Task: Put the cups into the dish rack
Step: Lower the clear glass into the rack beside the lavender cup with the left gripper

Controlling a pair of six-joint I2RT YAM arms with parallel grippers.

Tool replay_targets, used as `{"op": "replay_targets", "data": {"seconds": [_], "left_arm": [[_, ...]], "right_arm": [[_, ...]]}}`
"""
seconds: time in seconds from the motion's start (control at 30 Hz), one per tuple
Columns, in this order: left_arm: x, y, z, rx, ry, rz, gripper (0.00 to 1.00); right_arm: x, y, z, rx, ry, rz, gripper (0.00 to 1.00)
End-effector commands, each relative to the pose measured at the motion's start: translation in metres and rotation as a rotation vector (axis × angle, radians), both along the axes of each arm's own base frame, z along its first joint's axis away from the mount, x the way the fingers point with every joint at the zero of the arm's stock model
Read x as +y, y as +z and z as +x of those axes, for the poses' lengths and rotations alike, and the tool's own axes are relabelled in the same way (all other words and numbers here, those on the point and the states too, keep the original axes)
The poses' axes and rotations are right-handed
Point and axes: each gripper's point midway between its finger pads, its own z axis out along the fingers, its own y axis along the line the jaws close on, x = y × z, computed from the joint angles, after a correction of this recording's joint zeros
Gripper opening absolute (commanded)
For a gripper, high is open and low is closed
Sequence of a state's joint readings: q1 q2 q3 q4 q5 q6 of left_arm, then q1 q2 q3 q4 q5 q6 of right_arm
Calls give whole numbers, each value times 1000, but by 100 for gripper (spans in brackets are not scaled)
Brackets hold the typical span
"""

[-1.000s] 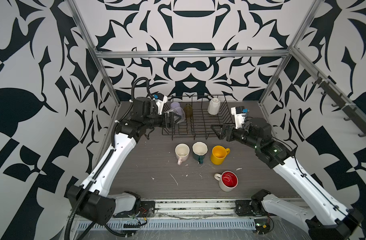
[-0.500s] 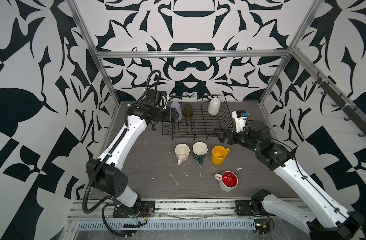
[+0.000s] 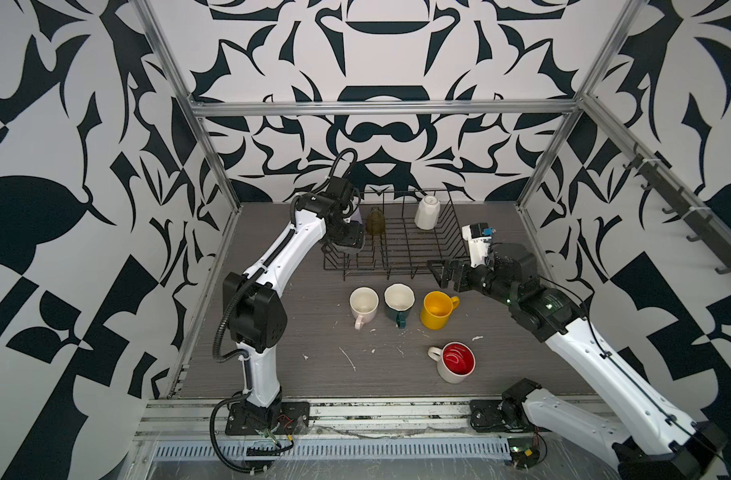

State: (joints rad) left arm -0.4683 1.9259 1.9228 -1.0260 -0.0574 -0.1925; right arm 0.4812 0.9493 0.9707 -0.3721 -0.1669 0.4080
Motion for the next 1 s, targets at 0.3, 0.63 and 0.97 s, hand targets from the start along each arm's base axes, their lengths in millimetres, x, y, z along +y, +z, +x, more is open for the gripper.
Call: {"op": "replay_targets", "data": {"seconds": [0.3,0.63,0.97], "left_arm": [[-2,-39,17,64,-16,125,0],[-2,-77,24,124,-23,197,0],[-3,-105,22,182,-14,210,36]], "right_arm": [[-1,4,1,-37,1,2,98],[0,-1,1,-26,3,2,98],[0,-5,0,-12,4,-1,98]]}}
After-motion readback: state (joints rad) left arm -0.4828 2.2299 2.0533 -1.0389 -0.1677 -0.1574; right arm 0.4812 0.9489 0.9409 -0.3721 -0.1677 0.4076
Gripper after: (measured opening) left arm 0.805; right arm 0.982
